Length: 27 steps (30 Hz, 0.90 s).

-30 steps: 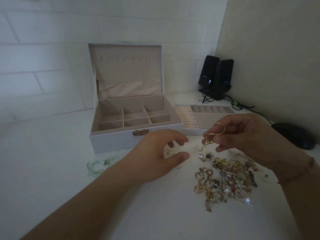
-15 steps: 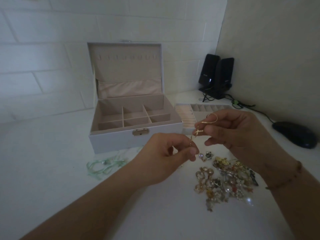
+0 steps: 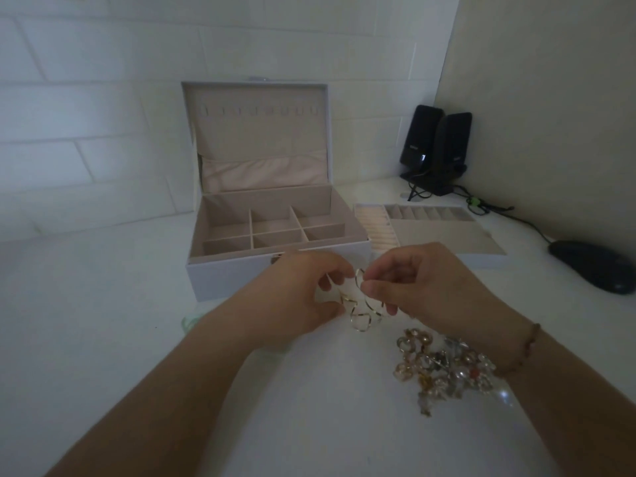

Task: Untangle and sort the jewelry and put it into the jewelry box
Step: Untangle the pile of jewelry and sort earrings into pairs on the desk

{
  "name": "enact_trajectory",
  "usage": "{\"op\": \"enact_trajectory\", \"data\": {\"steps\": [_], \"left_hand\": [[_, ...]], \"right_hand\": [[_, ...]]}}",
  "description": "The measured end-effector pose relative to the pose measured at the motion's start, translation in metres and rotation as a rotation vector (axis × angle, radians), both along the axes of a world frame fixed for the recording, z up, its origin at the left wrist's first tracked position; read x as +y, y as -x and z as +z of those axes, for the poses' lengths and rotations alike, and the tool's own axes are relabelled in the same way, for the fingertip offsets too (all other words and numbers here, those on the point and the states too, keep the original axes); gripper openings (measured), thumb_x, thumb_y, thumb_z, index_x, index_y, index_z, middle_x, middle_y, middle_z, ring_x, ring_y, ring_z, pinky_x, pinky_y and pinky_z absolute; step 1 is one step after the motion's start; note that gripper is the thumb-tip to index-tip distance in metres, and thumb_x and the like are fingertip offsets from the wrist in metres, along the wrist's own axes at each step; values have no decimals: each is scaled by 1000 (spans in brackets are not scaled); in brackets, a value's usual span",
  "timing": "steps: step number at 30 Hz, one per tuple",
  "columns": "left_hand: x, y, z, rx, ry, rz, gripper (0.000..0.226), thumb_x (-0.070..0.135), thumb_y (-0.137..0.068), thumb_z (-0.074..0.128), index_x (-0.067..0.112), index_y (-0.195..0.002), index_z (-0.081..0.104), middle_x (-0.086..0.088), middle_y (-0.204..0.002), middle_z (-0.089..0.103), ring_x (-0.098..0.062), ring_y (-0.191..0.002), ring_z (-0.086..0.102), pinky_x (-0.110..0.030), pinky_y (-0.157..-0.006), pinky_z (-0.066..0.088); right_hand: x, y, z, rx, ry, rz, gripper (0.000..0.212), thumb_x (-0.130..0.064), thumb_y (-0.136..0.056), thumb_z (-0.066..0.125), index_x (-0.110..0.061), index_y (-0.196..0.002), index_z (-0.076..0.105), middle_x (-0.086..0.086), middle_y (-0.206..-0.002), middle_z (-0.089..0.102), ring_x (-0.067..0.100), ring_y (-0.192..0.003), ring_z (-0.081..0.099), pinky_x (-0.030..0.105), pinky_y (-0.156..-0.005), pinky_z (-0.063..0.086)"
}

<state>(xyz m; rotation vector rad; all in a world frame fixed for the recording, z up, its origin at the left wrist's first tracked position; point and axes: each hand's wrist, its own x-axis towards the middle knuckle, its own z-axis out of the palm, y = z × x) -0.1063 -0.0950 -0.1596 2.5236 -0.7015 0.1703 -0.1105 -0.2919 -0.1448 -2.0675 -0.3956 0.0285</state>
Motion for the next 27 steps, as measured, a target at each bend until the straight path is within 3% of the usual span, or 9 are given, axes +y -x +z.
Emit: {"op": "enact_trajectory", "data": {"steps": [5,8,11,15,22,27], "left_hand": [[-4,-1,-4,61,9,8,53,25,-78,77,31,-126,55,16,-104,62,2,-91,57,-2,-73,38],[-4,-3,-7,74,10,8,65,28,-78,78,30,-135,47,16,-105,61,2,-91,56,0,-73,36],[-3,-3,-8,82,-8,6,65,28,-79,77,32,-136,45,15,-106,61,1,-93,55,-1,-73,36],[-3,-4,-9,63,10,10,63,26,-78,78,30,-134,49,15,-107,62,0,-93,57,-12,-82,44],[-2,-5,-6,28,43,26,53,18,-78,77,29,-125,58,14,-107,62,-2,-91,57,-5,-75,39],[-3,-7,-11,14,5,32,54,17,-79,76,29,-128,57,13,-107,62,-1,-88,57,-4,-74,41]], "right_hand": [[7,-8,-11,-73,180,11,6,-24,-74,78,-25,-77,73,-1,-72,72,11,-64,67,26,-64,56],[10,-8,-13,-122,273,42,10,-22,-74,77,-28,-76,70,-6,-70,70,4,-60,63,15,-57,48],[9,-9,-14,-148,323,42,15,-25,-74,77,-32,-81,66,-8,-71,68,2,-58,60,11,-56,45],[8,-9,-16,-160,360,49,15,-27,-75,77,-31,-83,65,-10,-71,66,-1,-59,58,9,-57,43],[4,-9,-15,-174,341,40,26,-20,-72,78,-34,-88,63,-11,-80,69,3,-64,61,11,-63,48],[6,-6,-16,-212,383,127,31,-7,-72,76,-31,-87,64,-12,-86,67,6,-71,63,6,-59,41]]}}
